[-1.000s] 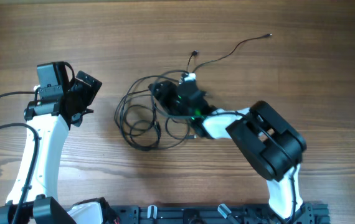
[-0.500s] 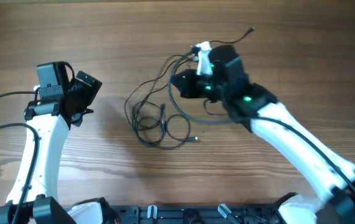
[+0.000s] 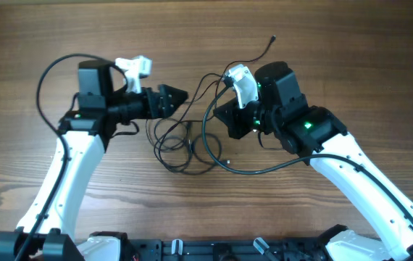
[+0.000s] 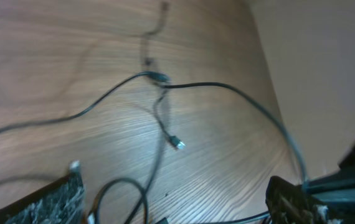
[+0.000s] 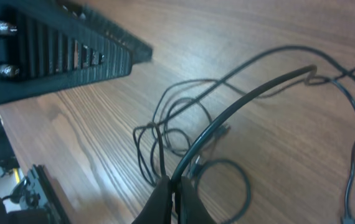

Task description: Untangle cables

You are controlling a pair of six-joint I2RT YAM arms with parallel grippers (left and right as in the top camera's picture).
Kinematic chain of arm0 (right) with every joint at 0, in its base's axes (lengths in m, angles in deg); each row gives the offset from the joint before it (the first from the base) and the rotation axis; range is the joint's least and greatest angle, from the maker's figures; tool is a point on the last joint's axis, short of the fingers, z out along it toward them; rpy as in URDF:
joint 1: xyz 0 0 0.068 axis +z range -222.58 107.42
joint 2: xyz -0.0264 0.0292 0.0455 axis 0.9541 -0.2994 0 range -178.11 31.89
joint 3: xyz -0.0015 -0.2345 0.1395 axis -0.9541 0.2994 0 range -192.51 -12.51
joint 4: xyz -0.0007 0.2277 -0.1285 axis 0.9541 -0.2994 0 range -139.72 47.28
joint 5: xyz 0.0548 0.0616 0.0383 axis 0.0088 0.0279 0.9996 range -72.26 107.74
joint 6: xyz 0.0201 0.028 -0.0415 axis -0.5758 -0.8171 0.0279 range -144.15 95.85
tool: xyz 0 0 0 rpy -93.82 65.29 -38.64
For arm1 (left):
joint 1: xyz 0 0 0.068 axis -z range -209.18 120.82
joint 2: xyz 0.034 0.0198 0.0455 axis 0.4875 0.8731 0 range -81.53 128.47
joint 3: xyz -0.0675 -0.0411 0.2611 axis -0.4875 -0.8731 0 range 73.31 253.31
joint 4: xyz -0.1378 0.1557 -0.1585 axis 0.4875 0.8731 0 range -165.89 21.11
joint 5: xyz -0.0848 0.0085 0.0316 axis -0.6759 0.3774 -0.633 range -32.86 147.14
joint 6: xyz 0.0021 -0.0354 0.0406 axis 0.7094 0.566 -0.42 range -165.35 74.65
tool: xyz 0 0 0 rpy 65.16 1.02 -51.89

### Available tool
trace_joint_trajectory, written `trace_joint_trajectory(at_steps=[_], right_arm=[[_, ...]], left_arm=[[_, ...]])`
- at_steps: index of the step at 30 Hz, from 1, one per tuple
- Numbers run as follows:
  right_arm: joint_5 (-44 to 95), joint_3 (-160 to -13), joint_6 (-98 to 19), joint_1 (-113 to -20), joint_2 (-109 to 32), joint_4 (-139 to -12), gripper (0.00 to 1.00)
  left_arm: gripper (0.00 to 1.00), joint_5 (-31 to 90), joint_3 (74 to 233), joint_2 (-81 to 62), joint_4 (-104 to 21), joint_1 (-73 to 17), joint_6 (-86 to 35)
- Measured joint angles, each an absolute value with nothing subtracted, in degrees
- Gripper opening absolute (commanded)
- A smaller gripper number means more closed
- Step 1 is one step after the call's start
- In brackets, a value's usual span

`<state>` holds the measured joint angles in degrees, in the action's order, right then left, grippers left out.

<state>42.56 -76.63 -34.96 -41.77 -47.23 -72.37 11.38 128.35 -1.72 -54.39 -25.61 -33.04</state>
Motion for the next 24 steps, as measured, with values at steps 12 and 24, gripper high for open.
trace_joint_trajectory(at_steps=[12,24], right_arm=[[39.09,-77.70,-40.80,-60.20,-40.62,-73.84,0.04],[47.33,-82.95,-48.45,-93.71,-37.54,-84.79,0.80]], left_arm=[[0.04,47.16,128.44,19.85,-60.49,-16.23,-23.29],[0.04,32.32,128.44,19.85,-58.55,-39.33,-22.37]])
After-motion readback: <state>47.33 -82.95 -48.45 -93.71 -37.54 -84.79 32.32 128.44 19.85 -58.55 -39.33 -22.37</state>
